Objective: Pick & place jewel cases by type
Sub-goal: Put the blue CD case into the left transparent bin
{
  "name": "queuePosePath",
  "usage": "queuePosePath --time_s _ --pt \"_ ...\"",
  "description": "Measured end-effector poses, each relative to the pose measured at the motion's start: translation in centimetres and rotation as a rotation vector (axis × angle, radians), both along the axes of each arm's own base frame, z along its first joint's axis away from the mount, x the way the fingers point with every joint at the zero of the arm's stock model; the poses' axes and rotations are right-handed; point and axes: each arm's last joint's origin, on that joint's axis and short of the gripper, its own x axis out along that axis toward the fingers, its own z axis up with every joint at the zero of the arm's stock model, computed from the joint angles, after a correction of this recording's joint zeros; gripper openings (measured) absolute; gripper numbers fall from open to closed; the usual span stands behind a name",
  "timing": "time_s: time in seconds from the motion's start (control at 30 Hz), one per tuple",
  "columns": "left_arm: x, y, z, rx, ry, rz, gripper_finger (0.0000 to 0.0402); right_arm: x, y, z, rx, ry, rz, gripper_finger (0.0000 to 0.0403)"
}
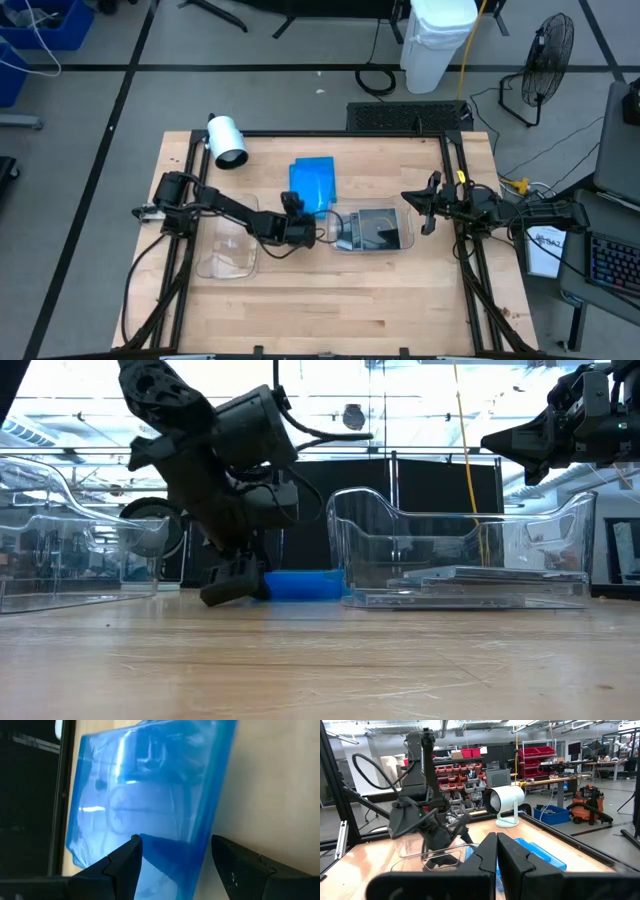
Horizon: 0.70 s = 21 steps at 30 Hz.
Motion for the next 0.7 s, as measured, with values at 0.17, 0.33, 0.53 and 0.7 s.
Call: queuePosePath --time_s 0.17,0.33,0.53,0.7 --pt "0.0 0.5 0.0 -0.014 -0.047 0.067 0.0211 0.0 0.0 0.0 0.000 0.000 0.000 0.0004" --pt "-0.1 0.4 -0.1 0.004 -0.074 0.099 0.0111 0.0 0.0 0.0 0.000 0.000 0.000 0.0004" --pt "-0.2 -1.0 0.2 0.139 -0.101 0.085 0.0037 0.0 0.0 0.0 0.000 0.000 0.000 0.0004" --pt "-0.7 -2.8 1.8 0.153 -0.129 0.029 0.0037 0.0 0.0 0.0 0.000 0.001 0.000 0.0004"
